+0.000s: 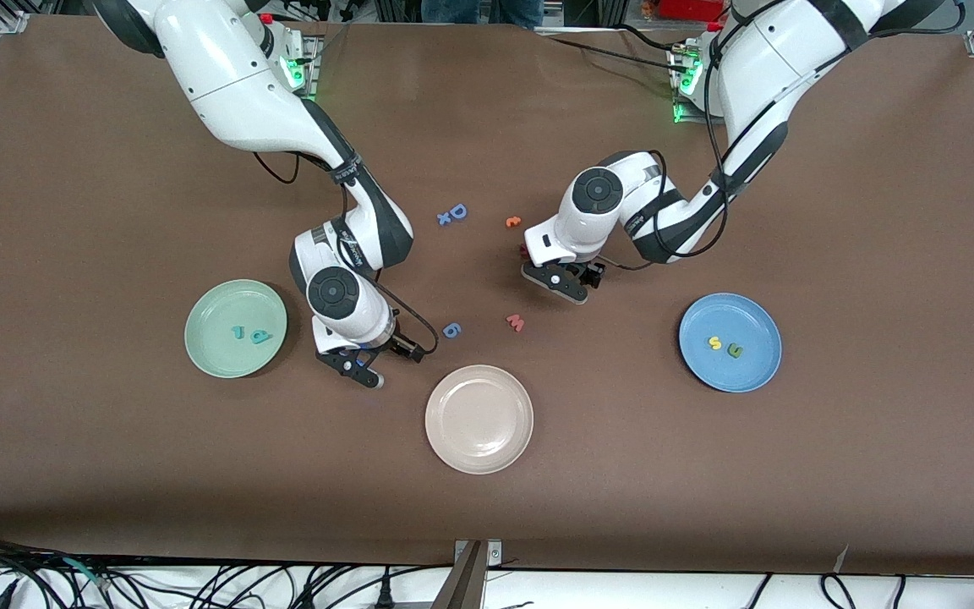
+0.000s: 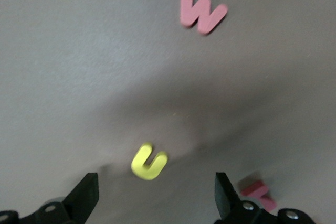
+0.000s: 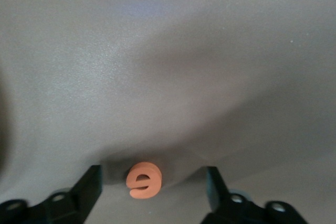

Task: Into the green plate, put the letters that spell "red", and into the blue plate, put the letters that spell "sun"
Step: 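Grasp the yellow u and orange e with the left and right grippers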

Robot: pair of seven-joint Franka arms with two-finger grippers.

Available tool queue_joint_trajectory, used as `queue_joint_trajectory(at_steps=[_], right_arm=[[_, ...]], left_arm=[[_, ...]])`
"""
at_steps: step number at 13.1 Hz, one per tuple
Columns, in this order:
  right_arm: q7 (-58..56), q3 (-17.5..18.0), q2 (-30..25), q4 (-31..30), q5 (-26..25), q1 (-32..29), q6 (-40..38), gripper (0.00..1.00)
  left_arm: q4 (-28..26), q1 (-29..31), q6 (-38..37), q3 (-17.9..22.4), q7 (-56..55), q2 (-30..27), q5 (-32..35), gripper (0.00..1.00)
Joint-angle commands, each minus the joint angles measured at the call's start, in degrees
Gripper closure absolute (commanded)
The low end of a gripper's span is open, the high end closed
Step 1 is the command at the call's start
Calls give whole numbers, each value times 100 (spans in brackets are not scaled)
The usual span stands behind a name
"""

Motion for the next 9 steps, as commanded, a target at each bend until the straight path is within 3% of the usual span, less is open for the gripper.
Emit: queue_joint_trajectory(at_steps=[1, 2, 4, 9], right_arm=[[84, -69, 81, 186, 45, 79, -85, 67], [84, -69, 81, 177, 45, 79, -85, 78], [84, -70, 81, 177, 45, 70, -85, 96], [-73, -78, -182, 177, -25, -149, -497, 100]], left_arm=[[34, -50, 169, 53, -197, 63, 184, 32], [25, -50, 169, 53, -197, 63, 184, 41], [25, -50, 161, 62, -205, 63, 184, 42], [-19, -50, 161, 106, -223, 72, 464, 44]])
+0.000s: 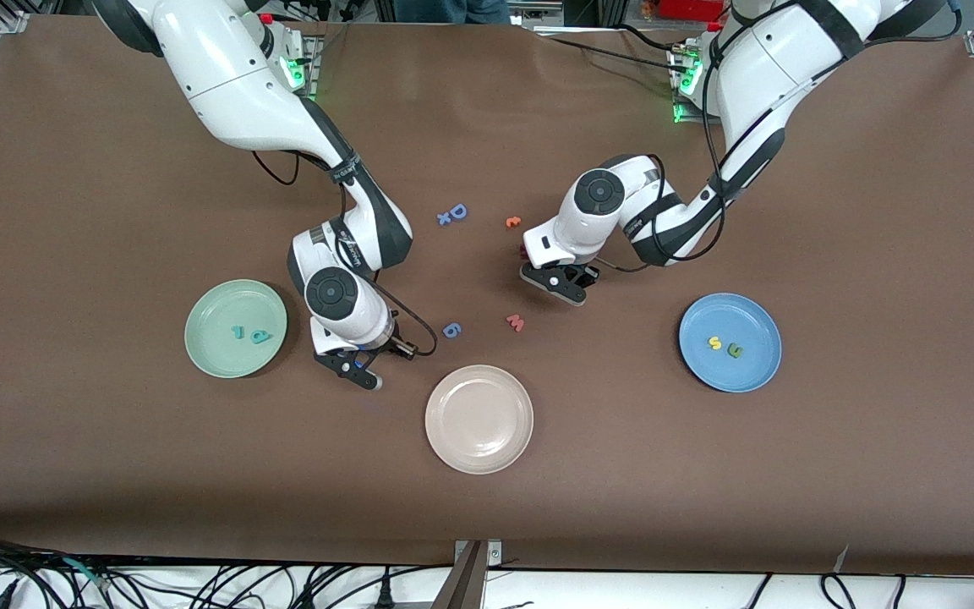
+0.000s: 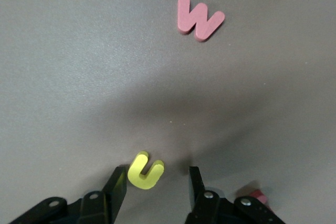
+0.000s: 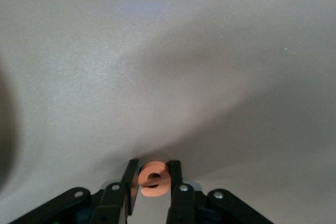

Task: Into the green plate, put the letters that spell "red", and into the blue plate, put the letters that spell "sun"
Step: 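Grasp the yellow u and orange e with the left and right grippers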

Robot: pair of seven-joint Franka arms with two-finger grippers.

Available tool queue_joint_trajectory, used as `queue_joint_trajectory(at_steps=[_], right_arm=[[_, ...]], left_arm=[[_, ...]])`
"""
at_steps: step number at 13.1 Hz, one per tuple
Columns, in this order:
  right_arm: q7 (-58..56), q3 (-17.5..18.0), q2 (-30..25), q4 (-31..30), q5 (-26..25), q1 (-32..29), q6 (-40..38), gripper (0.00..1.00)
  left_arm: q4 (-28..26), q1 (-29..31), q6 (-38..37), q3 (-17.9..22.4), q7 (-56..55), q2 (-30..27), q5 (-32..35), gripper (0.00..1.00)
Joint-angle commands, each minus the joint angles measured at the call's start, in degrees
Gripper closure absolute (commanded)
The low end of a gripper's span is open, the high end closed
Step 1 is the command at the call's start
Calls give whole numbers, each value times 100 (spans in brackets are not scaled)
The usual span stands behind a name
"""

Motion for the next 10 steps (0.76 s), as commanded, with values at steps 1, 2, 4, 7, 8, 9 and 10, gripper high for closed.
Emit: queue_joint_trajectory(at_steps=[1, 2, 4, 7, 8, 9, 10], right_arm=[[-342, -17, -315, 69, -116, -289, -531, 100], [-658, 1, -499, 25, -152, -465, -698, 100], [-1387, 1, -798, -185, -170, -703, -989, 100], [-2284, -17, -1159, -738, -231, -1185, -1016, 100], [-2478, -17, -1291, -940, -345, -1353, -1016, 100], [-2611, -17, -1414, -1142, -520, -1502, -1025, 100], [-2734, -26, -1493, -1336, -626, -1652, -1017, 100]], left_arm=[[-19, -42, 56, 70, -235, 2, 334, 47], [-19, -51, 56, 70, -314, 2, 334, 52], [-10, -69, 39, 70, -376, 2, 334, 84], [34, -16, -58, 44, -587, -68, 334, 100], [51, 36, -154, 35, -587, -103, 325, 100], [69, 98, -294, 26, -526, -190, 317, 100], [104, 237, -409, 0, -491, -261, 256, 100]])
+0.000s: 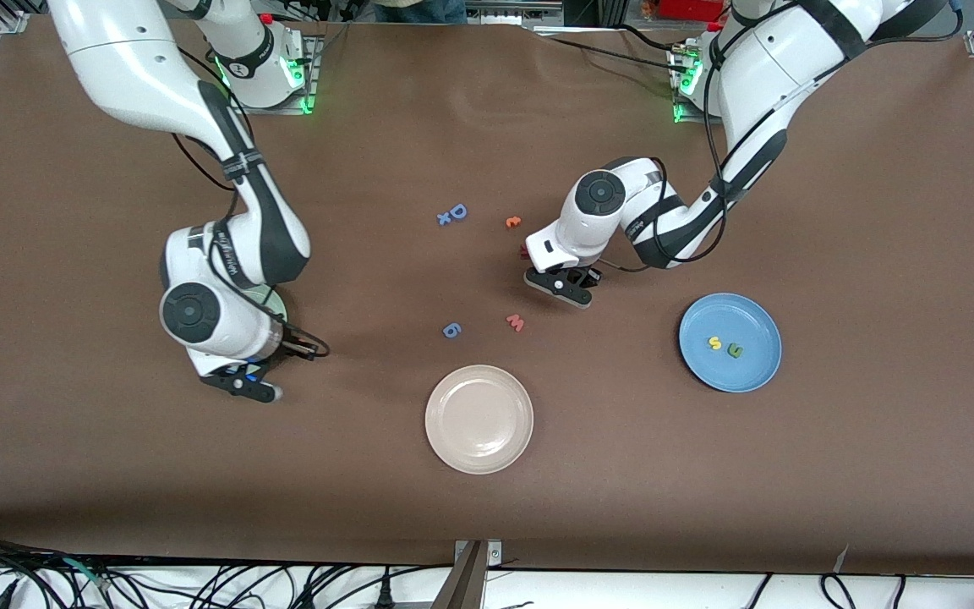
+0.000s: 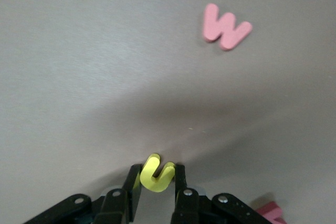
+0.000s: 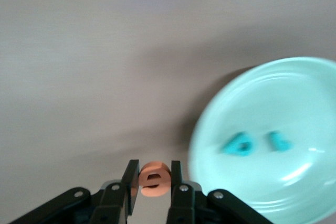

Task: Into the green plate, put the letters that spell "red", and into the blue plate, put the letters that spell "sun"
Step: 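Place the u and e on the blue and green plates with both grippers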

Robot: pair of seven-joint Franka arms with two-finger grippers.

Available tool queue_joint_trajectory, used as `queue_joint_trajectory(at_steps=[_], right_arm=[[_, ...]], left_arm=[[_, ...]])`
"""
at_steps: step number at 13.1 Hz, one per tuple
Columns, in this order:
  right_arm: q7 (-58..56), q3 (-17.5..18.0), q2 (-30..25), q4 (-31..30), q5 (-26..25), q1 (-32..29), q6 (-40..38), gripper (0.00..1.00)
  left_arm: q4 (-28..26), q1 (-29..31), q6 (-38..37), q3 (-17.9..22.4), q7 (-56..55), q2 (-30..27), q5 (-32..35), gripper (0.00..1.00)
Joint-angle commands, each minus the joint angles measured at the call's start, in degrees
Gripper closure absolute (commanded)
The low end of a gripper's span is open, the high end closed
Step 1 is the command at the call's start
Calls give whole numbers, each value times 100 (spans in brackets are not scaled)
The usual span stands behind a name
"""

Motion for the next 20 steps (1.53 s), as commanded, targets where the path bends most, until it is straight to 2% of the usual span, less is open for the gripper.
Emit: queue_joint_trajectory(at_steps=[1, 2, 3, 4, 5, 7, 9, 13, 17, 18, 19, 20], right_arm=[[-442, 68, -476, -659, -285, -357, 23, 100], [-539, 68, -547, -738, -303, -471, -3, 100], [-705, 51, -600, -834, -312, -559, -3, 93], [-724, -1, -644, -853, -295, -586, -3, 19], [-716, -2, -705, -853, -294, -587, -3, 0], [-820, 7, -959, -862, -286, -587, -38, 0], [-979, 33, -1275, -835, -268, -587, -458, 0], [-1261, 60, -1882, -581, -198, -595, -1512, 0], [-1681, 60, -2383, -396, -23, -622, -2234, 0], [-1691, 60, -2480, -387, 74, -622, -2288, 0], [-1691, 60, -2524, -309, 136, -622, -2367, 0], [-1691, 60, -2560, -186, 136, -622, -2541, 0]], left_arm=[[73, 350, -377, -151, -78, -248, 131, 100], [99, 543, -457, -265, 79, -239, 122, 100], [160, 806, -553, -388, 367, -239, 114, 100], [178, 1122, -728, -555, 753, -239, -8, 100], [248, 1430, -878, -704, 1227, -239, -288, 100], [511, 1827, -1369, -750, 2316, -239, -632, 100], [688, 2091, -1731, -750, 2951, -239, -721, 100], [715, 3057, -1749, -741, 4788, -239, -774, 100], [619, 3884, -1749, -741, 5819, -117, -774, 100], [566, 3911, -1793, -732, 5846, -125, -835, 90], [539, 3972, -1880, -732, 5846, -116, -836, 61], [530, 4043, -1968, -741, 5855, -116, -844, 13]])
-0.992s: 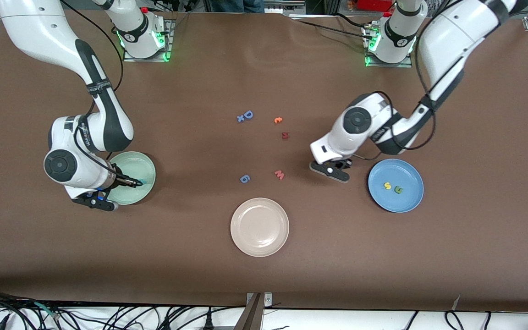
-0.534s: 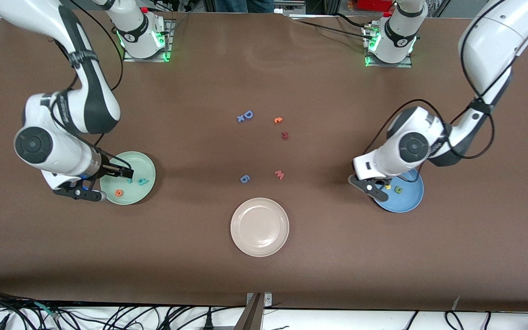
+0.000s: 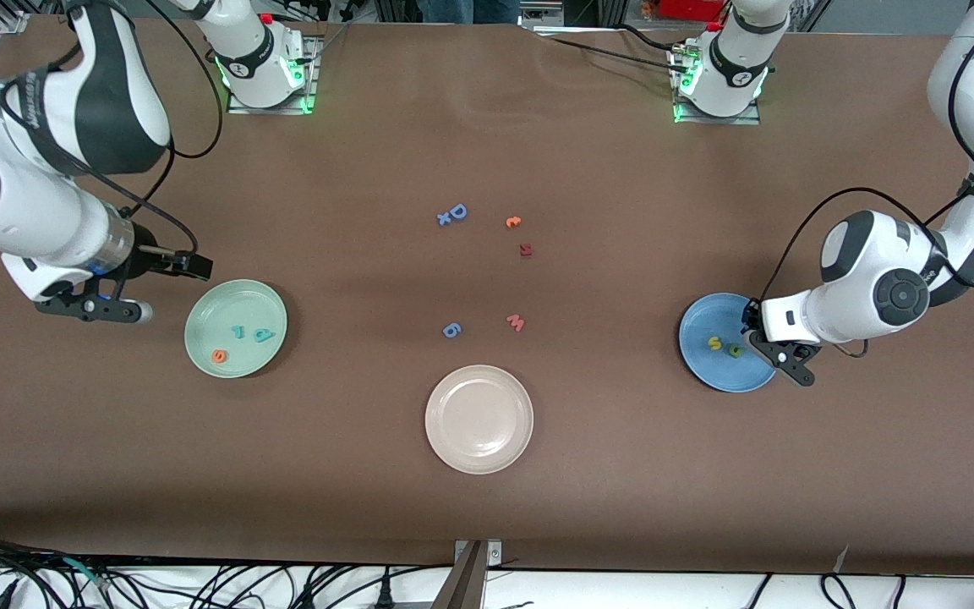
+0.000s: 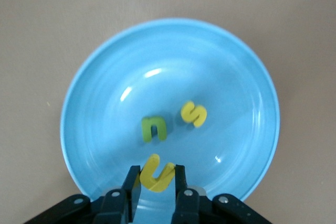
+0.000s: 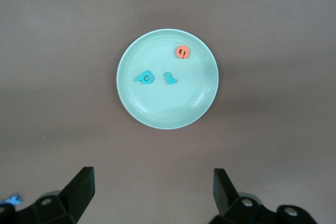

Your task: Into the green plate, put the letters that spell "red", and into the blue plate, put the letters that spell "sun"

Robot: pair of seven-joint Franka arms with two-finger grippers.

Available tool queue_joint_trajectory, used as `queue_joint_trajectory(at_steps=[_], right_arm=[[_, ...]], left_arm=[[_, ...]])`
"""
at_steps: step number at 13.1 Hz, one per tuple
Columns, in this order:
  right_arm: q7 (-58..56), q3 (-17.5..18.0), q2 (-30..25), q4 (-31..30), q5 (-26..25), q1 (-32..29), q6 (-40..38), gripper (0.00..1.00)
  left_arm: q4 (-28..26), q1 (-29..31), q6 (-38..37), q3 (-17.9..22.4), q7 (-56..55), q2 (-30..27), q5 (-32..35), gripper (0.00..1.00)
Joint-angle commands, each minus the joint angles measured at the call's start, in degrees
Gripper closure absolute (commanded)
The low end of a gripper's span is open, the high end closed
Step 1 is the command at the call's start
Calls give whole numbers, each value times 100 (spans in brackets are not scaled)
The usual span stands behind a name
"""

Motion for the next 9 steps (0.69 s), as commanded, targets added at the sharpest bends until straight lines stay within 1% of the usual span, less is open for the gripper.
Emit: queue_joint_trajectory(at_steps=[1, 2, 3, 4, 5, 7, 8, 9], right_arm=[[-145, 46, -113, 332, 142, -61, -525, 0], [-145, 46, -156, 447, 143, -61, -710, 0], [-145, 46, -226, 500, 134, -61, -816, 0], [-154, 28, -279, 518, 134, -52, -948, 0], [-145, 19, -332, 622, 134, -52, -1106, 0], [-145, -33, -341, 895, 125, -52, -1413, 0], [-154, -94, -341, 939, 125, -52, -1476, 0], [-154, -104, -341, 1001, 134, -52, -1563, 0]], left_arm=[[-81, 100, -304, -91, 144, -54, -289, 0], [-72, 74, -374, -91, 144, -54, -516, 0], [-46, 39, -445, -100, 144, -80, -571, 0], [7, 4, -541, -196, 135, -107, -571, 0], [51, 12, -568, -405, 83, -116, -580, 0], [217, -22, -673, -670, 3, -194, -589, 0], [453, -118, -961, -810, -241, -203, -580, 0], [821, -285, -1382, -873, -600, -212, -580, 0]])
